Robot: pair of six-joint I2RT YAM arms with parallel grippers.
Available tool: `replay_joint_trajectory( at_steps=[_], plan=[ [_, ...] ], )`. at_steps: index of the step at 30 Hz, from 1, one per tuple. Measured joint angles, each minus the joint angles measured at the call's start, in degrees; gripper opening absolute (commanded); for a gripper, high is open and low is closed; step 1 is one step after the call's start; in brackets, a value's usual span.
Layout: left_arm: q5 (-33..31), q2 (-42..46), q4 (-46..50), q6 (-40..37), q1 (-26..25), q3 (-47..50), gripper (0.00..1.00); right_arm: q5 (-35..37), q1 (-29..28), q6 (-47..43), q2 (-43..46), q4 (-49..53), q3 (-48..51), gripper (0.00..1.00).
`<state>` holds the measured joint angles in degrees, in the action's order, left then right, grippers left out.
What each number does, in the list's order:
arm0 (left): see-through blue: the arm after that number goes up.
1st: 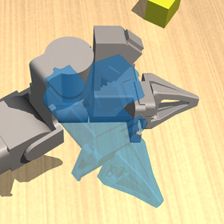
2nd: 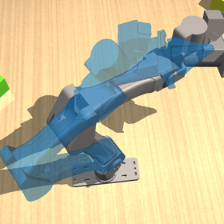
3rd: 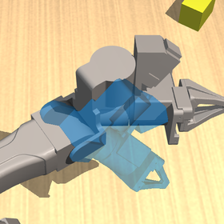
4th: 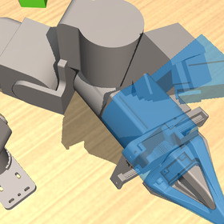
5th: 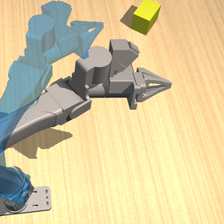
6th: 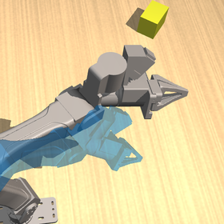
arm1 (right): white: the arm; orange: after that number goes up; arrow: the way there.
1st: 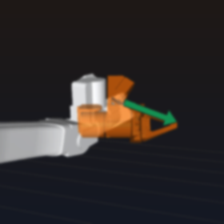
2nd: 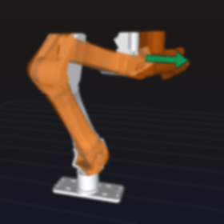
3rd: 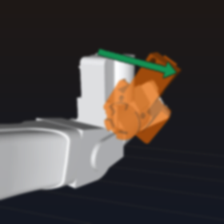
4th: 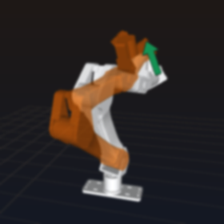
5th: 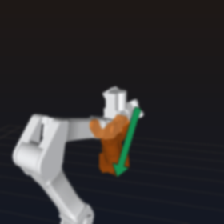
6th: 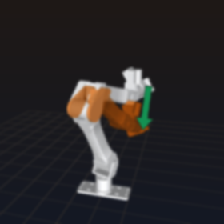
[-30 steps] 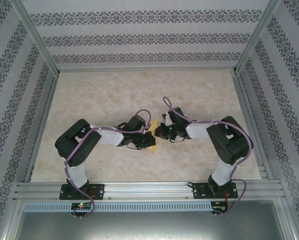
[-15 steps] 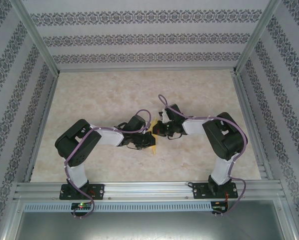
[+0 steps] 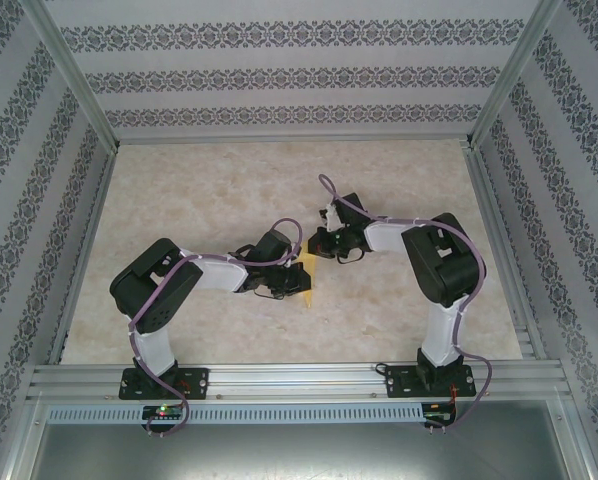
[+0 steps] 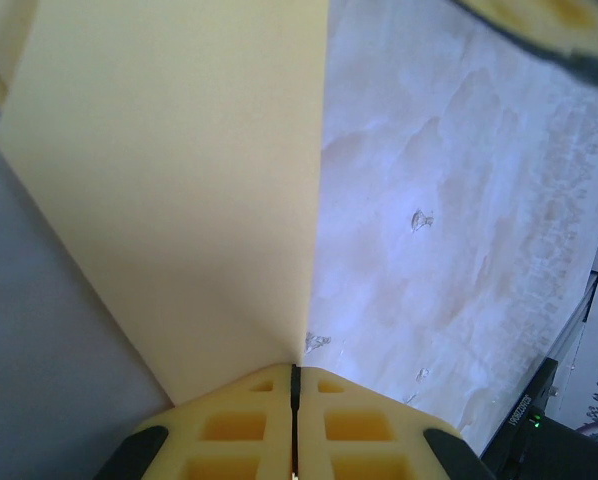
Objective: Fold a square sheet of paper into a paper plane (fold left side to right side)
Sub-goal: Fold the wing for the fifth time at the center of the table.
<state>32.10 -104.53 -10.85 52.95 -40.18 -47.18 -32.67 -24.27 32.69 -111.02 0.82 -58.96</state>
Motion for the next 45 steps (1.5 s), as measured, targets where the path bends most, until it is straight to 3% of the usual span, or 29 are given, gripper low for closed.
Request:
replay_joint_trajectory(
  at_steps=[15, 29, 39, 45],
  plan=[
    [-1.0, 0.0, -0.1, 0.0, 0.0, -0.1, 0.09, -2.8, 2.4, -1.9, -5.3, 5.4, -8.3, 0.00],
    [-0.8, 0.0, 0.0, 0.0, -0.3, -0.1, 0.09, 1.4, 6.9, -4.2, -9.8, 6.7, -19.3, 0.00],
    [-0.9, 0.1, 0.2, 0.0, -0.4, -0.1, 0.09, 0.2, 5.3, -1.8, 8.7, 4.2, -3.3, 0.00],
    [-1.1, 0.4, 0.8, 0.0, -0.7, -0.1, 0.09, -1.3, 0.7, 2.3, 9.9, 2.6, 3.4, 0.00]
  ],
)
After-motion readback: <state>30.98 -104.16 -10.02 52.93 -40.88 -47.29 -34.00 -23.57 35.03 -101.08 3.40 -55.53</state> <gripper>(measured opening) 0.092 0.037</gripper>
